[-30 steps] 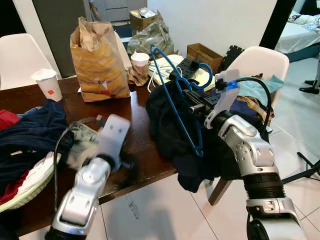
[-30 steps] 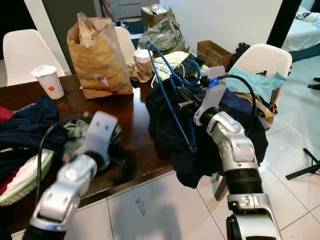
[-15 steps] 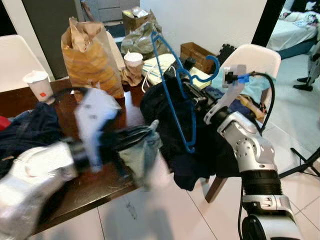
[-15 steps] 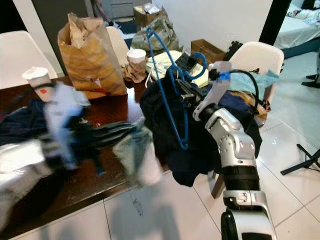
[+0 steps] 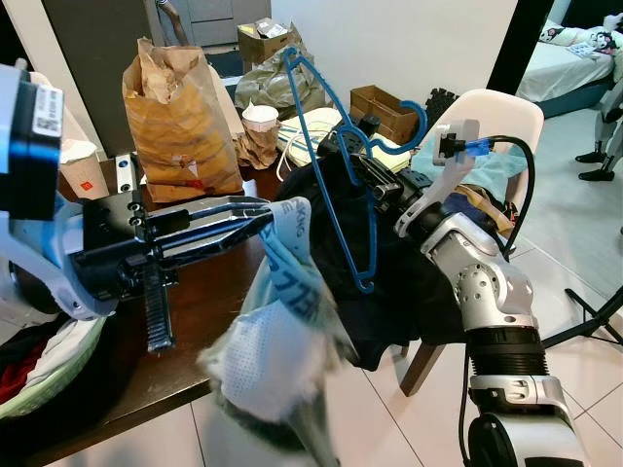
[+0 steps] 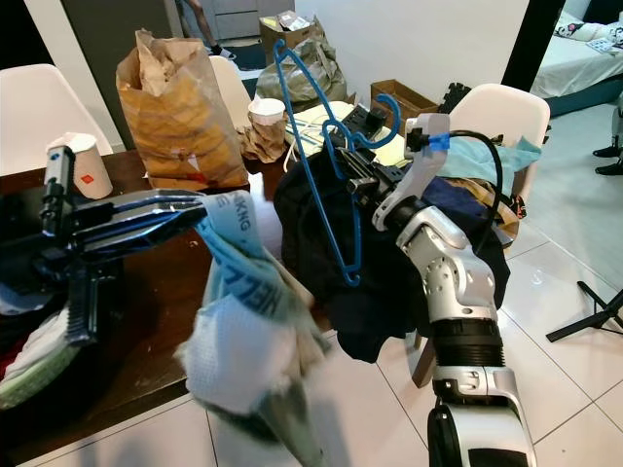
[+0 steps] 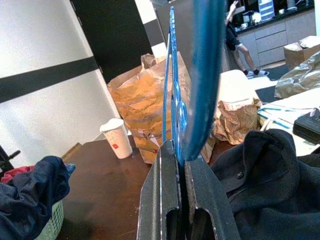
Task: Hang hanger
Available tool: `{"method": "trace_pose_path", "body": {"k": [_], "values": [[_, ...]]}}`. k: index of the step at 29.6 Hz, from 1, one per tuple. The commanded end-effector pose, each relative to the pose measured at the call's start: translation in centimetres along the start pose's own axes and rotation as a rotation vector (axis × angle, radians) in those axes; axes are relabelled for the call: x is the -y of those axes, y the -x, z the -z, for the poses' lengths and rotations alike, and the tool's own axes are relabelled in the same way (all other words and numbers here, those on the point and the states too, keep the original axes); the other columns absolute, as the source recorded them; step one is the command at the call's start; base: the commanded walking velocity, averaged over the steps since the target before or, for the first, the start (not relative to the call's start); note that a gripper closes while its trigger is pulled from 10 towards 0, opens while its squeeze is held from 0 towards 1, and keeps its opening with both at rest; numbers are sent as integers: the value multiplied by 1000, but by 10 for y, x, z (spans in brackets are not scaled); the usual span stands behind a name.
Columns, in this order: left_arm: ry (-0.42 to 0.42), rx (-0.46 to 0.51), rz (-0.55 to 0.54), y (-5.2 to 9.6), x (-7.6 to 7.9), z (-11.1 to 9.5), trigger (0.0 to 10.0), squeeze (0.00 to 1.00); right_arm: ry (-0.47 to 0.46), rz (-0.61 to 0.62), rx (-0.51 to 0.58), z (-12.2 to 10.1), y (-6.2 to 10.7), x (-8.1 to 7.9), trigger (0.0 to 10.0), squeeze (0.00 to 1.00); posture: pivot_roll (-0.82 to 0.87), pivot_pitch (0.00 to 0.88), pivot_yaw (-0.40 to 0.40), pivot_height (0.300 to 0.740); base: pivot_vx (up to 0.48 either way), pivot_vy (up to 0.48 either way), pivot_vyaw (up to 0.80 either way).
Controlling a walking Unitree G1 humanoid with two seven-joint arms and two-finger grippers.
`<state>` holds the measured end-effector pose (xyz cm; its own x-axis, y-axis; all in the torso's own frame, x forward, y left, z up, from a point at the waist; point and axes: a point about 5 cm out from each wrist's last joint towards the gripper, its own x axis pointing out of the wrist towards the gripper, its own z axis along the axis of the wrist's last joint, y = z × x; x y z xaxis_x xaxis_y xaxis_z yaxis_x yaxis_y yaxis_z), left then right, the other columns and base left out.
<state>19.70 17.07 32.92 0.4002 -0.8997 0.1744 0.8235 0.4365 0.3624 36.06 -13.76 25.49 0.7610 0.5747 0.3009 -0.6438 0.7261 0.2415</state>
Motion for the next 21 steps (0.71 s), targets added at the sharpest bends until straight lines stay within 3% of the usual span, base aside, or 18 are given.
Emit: {"method": "trace_pose_path", "body": {"k": [1, 2, 3, 5, 7, 8, 13, 18, 21], "values": [[32, -226, -76, 2, -5, 37, 10000, 0, 5, -11, 0, 2, -2, -2, 10000, 0, -33, 19, 13, 740, 0, 0, 0], [32, -226, -76, 2, -5, 37, 10000, 0, 5, -11, 0, 2, -2, -2, 10000, 0, -33, 19, 13, 740, 0, 0, 0], [36, -449, -103, 6, -3, 73, 10000, 0, 24, -16, -19, 6, -3, -3, 10000, 0, -35, 19, 11, 740, 0, 0, 0], [0, -586, -93, 10, 0, 93, 10000, 0, 32, -17, -28, 7, -3, -4, 10000, 0, -34, 16, 12, 740, 0, 0, 0], [0, -586, -93, 10, 0, 93, 10000, 0, 32, -17, -28, 7, -3, -4, 10000, 0, -34, 16, 12, 740, 0, 0, 0], [-21, -652, -89, 12, 0, 101, 10000, 0, 34, -17, -29, 7, -3, -4, 10000, 0, -34, 15, 12, 740, 0, 0, 0], [-39, -708, -99, 7, 0, 117, 10000, 0, 30, -20, -28, 7, -3, -4, 10000, 0, -30, 16, 17, 740, 0, 0, 0], [-13, -596, -65, -19, 16, 122, 10000, 0, 20, -43, -25, 8, -2, -7, 10000, 0, -31, 23, 18, 740, 0, 0, 0], [-13, -586, -63, -22, 17, 123, 10000, 0, 19, -47, -24, 8, -2, -8, 10000, 0, -31, 23, 18, 740, 0, 0, 0]]}}
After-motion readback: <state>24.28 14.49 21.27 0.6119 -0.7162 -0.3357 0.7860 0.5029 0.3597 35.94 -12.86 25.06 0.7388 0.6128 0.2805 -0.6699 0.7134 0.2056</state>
